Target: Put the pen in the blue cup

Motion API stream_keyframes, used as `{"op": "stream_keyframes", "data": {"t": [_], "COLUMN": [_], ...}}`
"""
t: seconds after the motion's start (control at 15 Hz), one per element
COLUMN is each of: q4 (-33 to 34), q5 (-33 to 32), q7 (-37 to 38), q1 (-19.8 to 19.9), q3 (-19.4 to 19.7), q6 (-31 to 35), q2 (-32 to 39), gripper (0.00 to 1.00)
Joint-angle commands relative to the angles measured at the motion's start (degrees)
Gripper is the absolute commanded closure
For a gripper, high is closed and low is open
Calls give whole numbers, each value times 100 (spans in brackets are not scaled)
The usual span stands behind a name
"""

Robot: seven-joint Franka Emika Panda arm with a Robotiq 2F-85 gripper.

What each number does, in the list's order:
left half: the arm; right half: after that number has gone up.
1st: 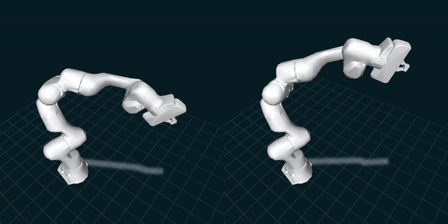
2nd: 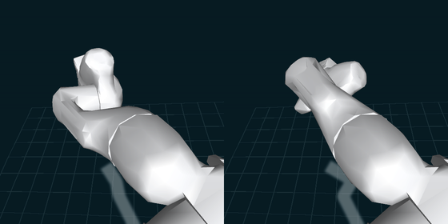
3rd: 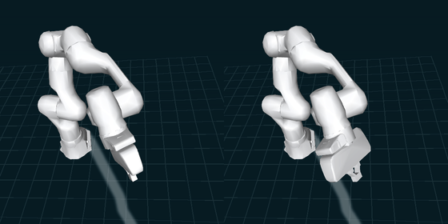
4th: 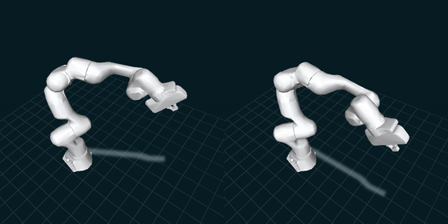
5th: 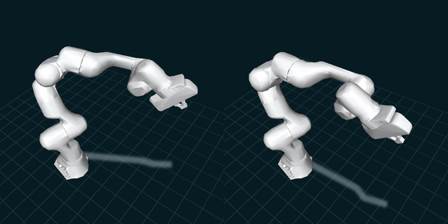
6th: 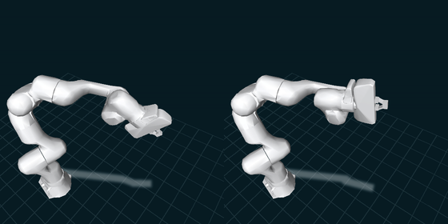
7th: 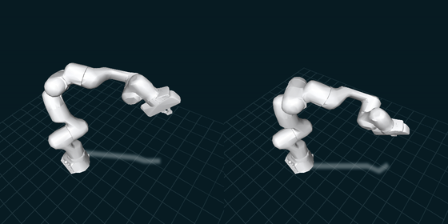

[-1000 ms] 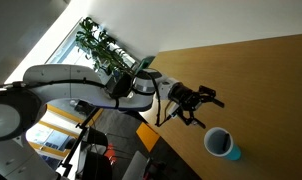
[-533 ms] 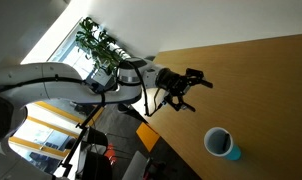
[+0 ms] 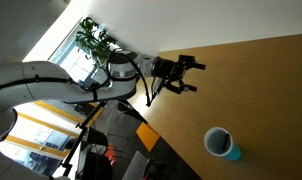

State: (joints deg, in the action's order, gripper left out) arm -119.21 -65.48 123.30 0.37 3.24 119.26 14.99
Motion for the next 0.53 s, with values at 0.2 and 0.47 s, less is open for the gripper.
{"op": "stream_keyframes", "data": {"t": [0.2,0.47], "q4": [-43,-131], "q5": [716,1682], "q7": [-1844,-3408], "q1": [251,297], "q3": [-92,-101], "q6": [1715,2551], "q2": [-80,-101], "gripper": [0,0]}}
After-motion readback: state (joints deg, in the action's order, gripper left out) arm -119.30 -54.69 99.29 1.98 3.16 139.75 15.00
